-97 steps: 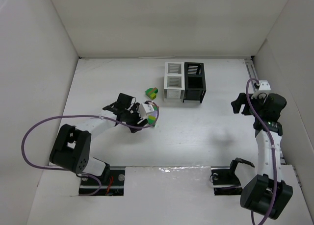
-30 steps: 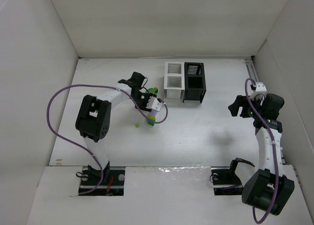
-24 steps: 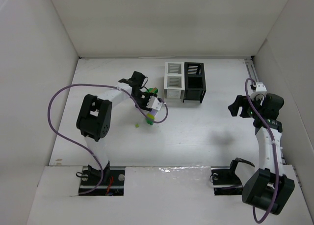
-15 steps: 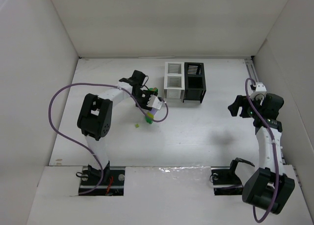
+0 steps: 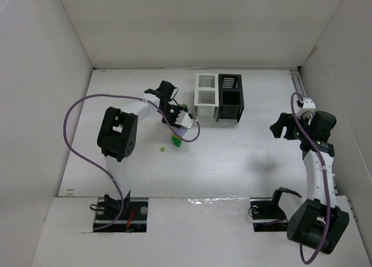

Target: Sort the legos into containers by color

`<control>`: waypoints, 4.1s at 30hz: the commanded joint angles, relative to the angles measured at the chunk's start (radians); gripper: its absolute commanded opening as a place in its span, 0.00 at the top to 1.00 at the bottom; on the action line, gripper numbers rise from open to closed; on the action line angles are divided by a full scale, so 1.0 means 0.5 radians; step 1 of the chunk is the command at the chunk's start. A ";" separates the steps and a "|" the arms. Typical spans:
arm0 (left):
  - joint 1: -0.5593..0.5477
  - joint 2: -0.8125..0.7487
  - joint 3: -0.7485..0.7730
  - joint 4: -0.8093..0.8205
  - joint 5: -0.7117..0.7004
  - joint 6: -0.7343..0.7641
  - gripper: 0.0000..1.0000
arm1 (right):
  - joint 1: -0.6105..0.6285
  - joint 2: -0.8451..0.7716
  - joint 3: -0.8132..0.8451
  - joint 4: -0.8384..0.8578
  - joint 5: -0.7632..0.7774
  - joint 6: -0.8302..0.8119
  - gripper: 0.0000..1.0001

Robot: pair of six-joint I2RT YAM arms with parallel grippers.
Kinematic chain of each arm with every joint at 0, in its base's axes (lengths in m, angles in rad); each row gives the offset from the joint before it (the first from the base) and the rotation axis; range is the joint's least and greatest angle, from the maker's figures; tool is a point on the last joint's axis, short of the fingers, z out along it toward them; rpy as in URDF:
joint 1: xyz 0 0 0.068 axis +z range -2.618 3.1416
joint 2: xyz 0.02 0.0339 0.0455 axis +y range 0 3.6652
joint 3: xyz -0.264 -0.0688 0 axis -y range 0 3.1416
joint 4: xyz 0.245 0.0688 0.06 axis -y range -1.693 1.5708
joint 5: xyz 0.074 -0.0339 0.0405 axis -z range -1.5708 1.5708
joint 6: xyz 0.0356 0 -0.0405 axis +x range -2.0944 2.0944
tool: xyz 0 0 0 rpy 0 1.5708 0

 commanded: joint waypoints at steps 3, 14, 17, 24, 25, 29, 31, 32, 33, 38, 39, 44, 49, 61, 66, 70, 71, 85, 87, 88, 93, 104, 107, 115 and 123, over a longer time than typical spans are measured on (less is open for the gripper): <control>-0.015 0.065 0.167 -0.234 0.017 0.187 0.61 | 0.004 -0.022 0.030 0.038 -0.035 0.005 0.17; -0.092 0.157 0.254 -0.446 -0.002 0.323 0.64 | 0.004 -0.004 0.030 0.019 -0.035 0.005 0.17; -0.092 0.176 0.254 -0.465 -0.020 0.341 0.66 | 0.004 -0.004 0.030 0.019 -0.035 -0.013 0.17; -0.129 0.219 0.254 -0.483 -0.087 0.290 0.85 | 0.004 0.014 0.030 0.019 -0.035 -0.013 0.20; -0.129 0.219 0.254 -0.459 -0.088 0.262 0.90 | 0.004 0.014 0.030 0.019 -0.035 -0.013 0.20; -0.129 0.194 0.254 -0.431 -0.017 0.041 1.00 | 0.004 -0.004 0.067 0.001 -0.102 -0.013 0.23; -0.105 0.106 0.229 -0.413 0.093 -0.218 1.00 | 0.004 -0.059 0.067 0.022 -0.129 0.063 0.23; -0.104 0.063 0.202 -0.389 0.151 -0.329 1.00 | 0.004 -0.084 0.049 0.050 -0.163 0.094 0.23; -0.077 0.008 0.141 -0.349 0.206 -0.467 1.00 | 0.004 -0.135 0.048 0.050 -0.185 0.149 0.23; -0.037 -0.566 -0.258 0.162 0.363 -1.222 1.00 | 0.111 -0.225 0.030 0.117 -0.255 0.342 0.23; -0.037 -0.673 -0.353 0.273 0.363 -1.351 1.00 | 0.181 -0.225 0.030 0.117 -0.277 0.367 0.24; -0.080 -1.274 -0.909 0.991 0.018 -2.198 1.00 | 0.537 -0.265 0.048 0.261 -0.207 0.563 0.26; -0.147 -1.251 -0.519 1.128 -0.318 -2.955 1.00 | 0.844 -0.152 0.113 0.482 0.084 0.729 0.25; -0.307 0.313 1.887 0.103 -0.443 -2.942 1.00 | 0.790 -0.136 0.226 0.538 0.392 0.680 0.21; -0.347 0.345 1.598 0.231 -0.447 -2.813 1.00 | 0.743 -0.176 0.208 0.467 0.392 0.662 0.21; -0.347 0.390 1.563 0.284 -0.496 -2.791 1.00 | 0.700 -0.176 0.208 0.427 0.373 0.662 0.21; -0.347 0.418 1.646 0.259 -0.514 -2.773 1.00 | 0.700 -0.176 0.208 0.409 0.373 0.662 0.21; -0.347 0.618 1.708 0.351 -0.704 -2.613 0.88 | 0.700 -0.157 0.226 0.409 0.334 0.625 0.20; -0.347 0.599 1.684 0.378 -0.686 -2.592 0.72 | 0.682 -0.157 0.226 0.390 0.334 0.625 0.18; -0.347 0.599 1.683 0.418 -0.686 -2.592 0.60 | 0.682 -0.157 0.226 0.390 0.315 0.607 0.18; -0.325 0.480 1.628 0.565 -0.655 -2.726 0.42 | 0.682 -0.176 0.208 0.390 0.297 0.588 0.15; -0.307 -0.690 0.596 0.529 -1.059 -3.177 0.47 | 0.992 -0.127 0.254 0.158 0.080 -0.230 0.08; -0.227 -1.123 0.061 0.639 -1.244 -3.346 0.45 | 1.099 -0.059 0.233 0.200 -0.215 -0.608 0.05; 0.367 -1.508 -0.176 0.489 -0.788 -3.441 0.00 | 1.673 0.703 0.587 -0.139 -0.344 -1.641 0.16; 0.564 -1.650 -0.412 0.492 -0.661 -3.359 0.00 | 1.854 1.738 1.628 -1.095 -0.449 -2.688 0.22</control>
